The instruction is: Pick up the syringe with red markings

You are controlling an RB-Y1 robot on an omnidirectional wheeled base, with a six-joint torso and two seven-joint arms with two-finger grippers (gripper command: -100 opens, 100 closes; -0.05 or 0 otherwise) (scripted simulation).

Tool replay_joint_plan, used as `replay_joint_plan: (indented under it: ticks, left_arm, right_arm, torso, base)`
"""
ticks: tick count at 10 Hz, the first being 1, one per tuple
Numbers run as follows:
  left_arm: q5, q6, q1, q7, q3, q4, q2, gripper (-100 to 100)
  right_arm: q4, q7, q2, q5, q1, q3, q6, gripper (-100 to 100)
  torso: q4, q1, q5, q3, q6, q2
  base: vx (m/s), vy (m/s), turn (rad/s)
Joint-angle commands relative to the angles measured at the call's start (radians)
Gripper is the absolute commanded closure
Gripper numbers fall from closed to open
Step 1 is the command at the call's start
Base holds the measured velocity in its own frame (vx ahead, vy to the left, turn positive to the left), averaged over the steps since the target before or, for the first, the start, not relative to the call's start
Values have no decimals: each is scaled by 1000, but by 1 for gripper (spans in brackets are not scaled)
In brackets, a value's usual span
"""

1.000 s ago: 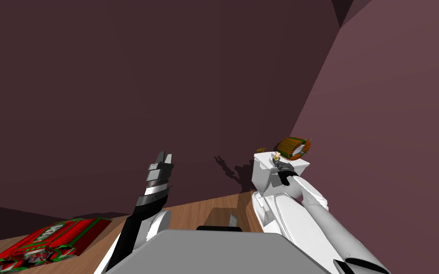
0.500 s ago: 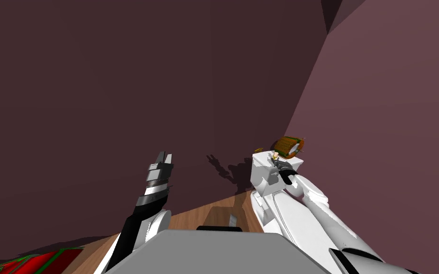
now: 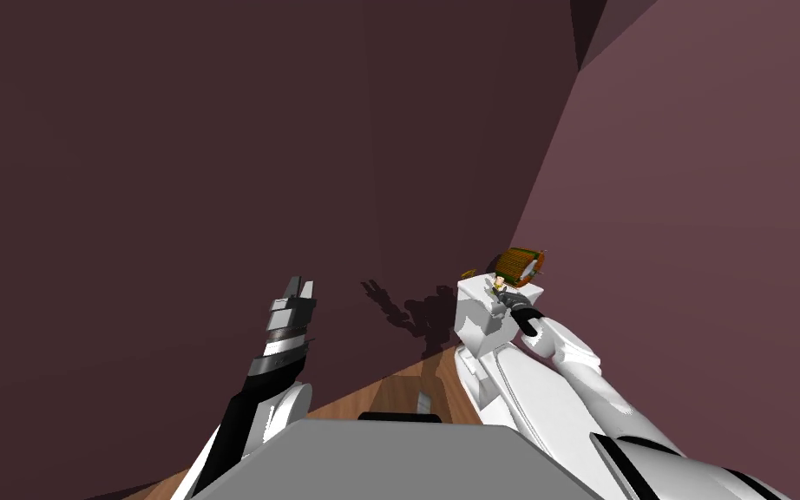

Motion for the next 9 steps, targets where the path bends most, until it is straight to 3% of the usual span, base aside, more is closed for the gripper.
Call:
replay_joint_plan:
  ticks: [1, 2, 4, 5, 7, 8, 9]
  left_arm:
    - [0, 0, 0, 0, 0, 0, 0, 0]
    - [0, 0, 0, 0, 0, 0, 0, 0]
    - [0, 0, 0, 0, 0, 0, 0, 0]
    - [0, 0, 0, 0, 0, 0, 0, 0]
    - [0, 0, 0, 0, 0, 0, 0, 0]
    - [0, 0, 0, 0, 0, 0, 0, 0]
    - [0, 0, 0, 0, 0, 0, 0, 0]
  right_arm:
    - [15, 3, -2, -3, -5, 0, -38, -100]
    - [52, 26, -15, -20, -33, -7, -68, -100]
    - [74, 26, -15, -20, -33, -7, -112, -100]
    - [123, 49, -27, -37, -60, -14, -147, -100]
    - [134, 49, -27, -37, -60, -14, -185, -100]
    - [177, 72, -39, -53, -88, -21, -223, -100]
    - [193, 72, -39, -53, -88, -21, -250, -100]
  torso:
    - [0, 0, 0, 0, 0, 0]
    - [0, -2, 0, 1, 0, 2]
    - [0, 0, 0, 0, 0, 0]
    - [0, -3, -1, 1, -1, 1]
    - [0, -1, 0, 0, 0, 0]
    - [0, -2, 0, 1, 0, 2]
    - [0, -1, 0, 1, 1, 1]
  base:
    - [45, 44, 17]
    - [85, 90, -304]
    - [73, 59, -58]
    - [82, 62, -218]
    - [65, 66, -83]
    - [60, 84, -253]
    - [74, 99, -174]
